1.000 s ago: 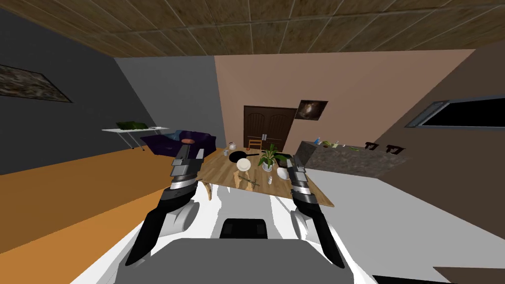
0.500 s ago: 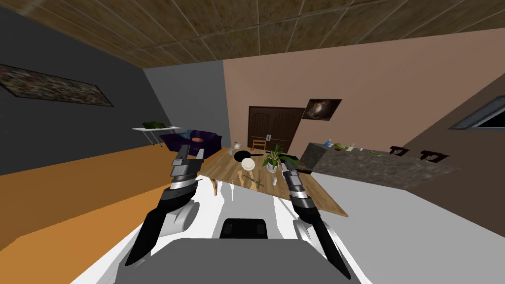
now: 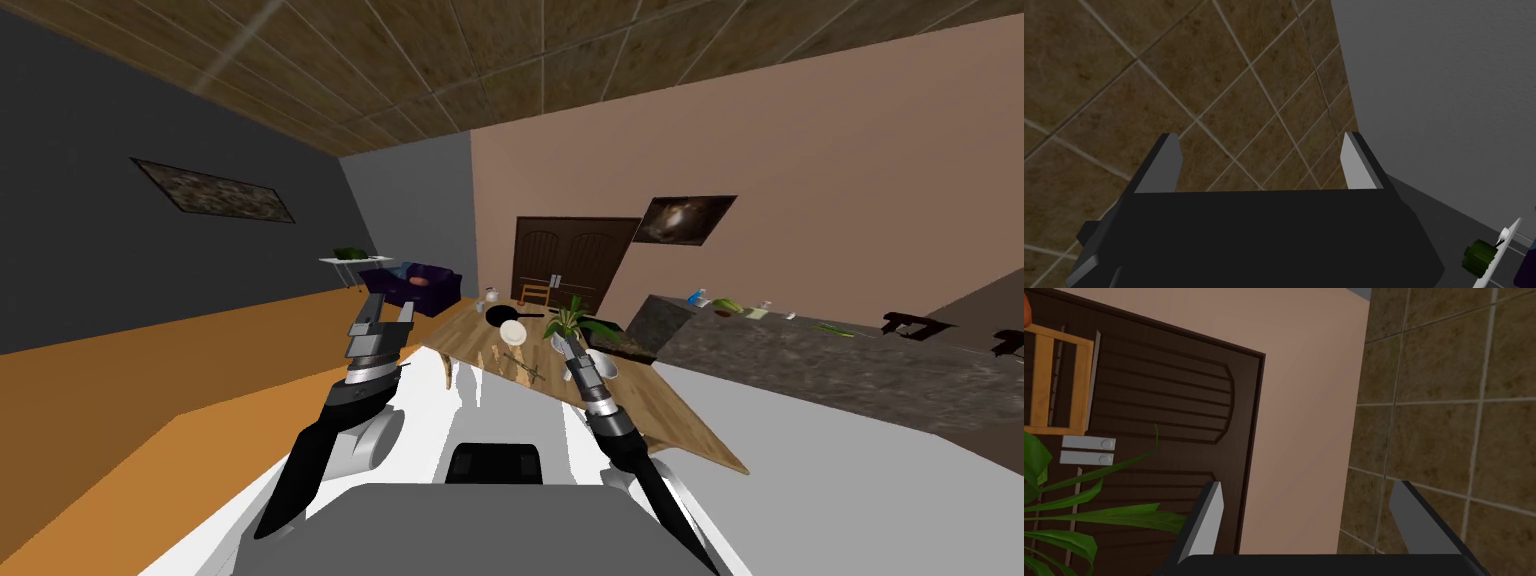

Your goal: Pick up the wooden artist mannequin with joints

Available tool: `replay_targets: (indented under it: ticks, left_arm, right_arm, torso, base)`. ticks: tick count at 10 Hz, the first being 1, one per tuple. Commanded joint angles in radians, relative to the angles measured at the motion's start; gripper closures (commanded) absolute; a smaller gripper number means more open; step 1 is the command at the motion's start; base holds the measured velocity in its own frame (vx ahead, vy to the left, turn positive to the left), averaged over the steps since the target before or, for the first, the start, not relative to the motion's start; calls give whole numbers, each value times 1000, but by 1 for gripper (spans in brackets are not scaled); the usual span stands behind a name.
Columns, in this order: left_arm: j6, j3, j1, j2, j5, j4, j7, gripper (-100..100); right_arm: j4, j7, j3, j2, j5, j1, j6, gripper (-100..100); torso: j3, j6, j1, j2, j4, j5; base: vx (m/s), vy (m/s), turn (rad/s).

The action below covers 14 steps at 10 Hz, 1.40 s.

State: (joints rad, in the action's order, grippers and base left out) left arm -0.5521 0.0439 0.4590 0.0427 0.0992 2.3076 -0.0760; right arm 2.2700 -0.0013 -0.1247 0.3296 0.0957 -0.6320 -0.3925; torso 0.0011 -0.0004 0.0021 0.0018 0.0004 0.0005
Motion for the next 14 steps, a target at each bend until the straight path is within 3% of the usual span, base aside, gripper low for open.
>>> replay_targets:
  ticks: [1,2,3,4,5,6,7,9,10,11,12,14]
  left_arm:
    - [0,0,0,0,0,0,0,0]
    - [0,0,0,0,0,0,0,0]
    - [0,0,0,0,0,0,0,0]
    - [0,0,0,0,0,0,0,0]
    - [0,0,0,0,0,0,0,0]
    - [0,0,0,0,0,0,0,0]
    - [0,0,0,0,0,0,0,0]
    - [0,0,0,0,0,0,0,0]
    - [0,0,0,0,0,0,0,0]
    - [0,0,0,0,0,0,0,0]
    - [0,0,0,0,0,0,0,0]
    - [0,0,0,0,0,0,0,0]
  right_arm:
    - [-6,-8,-17,30,7,-10,1,-100]
    - [-18,-26,-48,71,22,-29,3,-100]
    - [-18,-26,-48,80,22,-29,3,-100]
    - [-30,-44,-80,116,38,-47,6,-100]
    - [-30,-44,-80,130,38,-47,6,-100]
    - [-45,-65,-113,167,56,-63,10,-100]
    - [-45,-65,-113,180,56,-63,10,-100]
    - [-82,-112,-174,256,96,-91,18,-100]
    - [-82,-112,-179,280,96,-91,18,-100]
    - [-103,-137,-212,308,119,-104,22,-100]
    - [-103,-137,-212,332,119,-104,22,-100]
    - [-152,-194,-273,407,169,-124,33,-100]
  torso:
    - [0,0,0,0,0,0]
    - [0,1,0,0,0,0]
    - [0,0,0,-1,0,0]
    - [0,1,0,-1,0,0]
    - [0,0,0,0,0,0]
    - [0,1,0,-1,0,0]
    - [0,0,0,-1,0,0]
    - [-1,0,0,-1,0,0]
    - [-1,0,1,-1,0,0]
    - [-1,1,0,-1,0,0]
    - [-1,0,0,-2,0,0]
    - [-1,0,-1,-2,0,0]
  base:
    - [-12,35,126]
    - [-14,50,257]
    - [-9,37,139]
    - [-11,47,257]
    - [-5,38,155]
    - [-3,44,267]
    - [0,29,167]
    - [1,51,367]
    - [6,39,251]
    - [12,41,412]
    - [10,25,157]
    - [14,41,397]
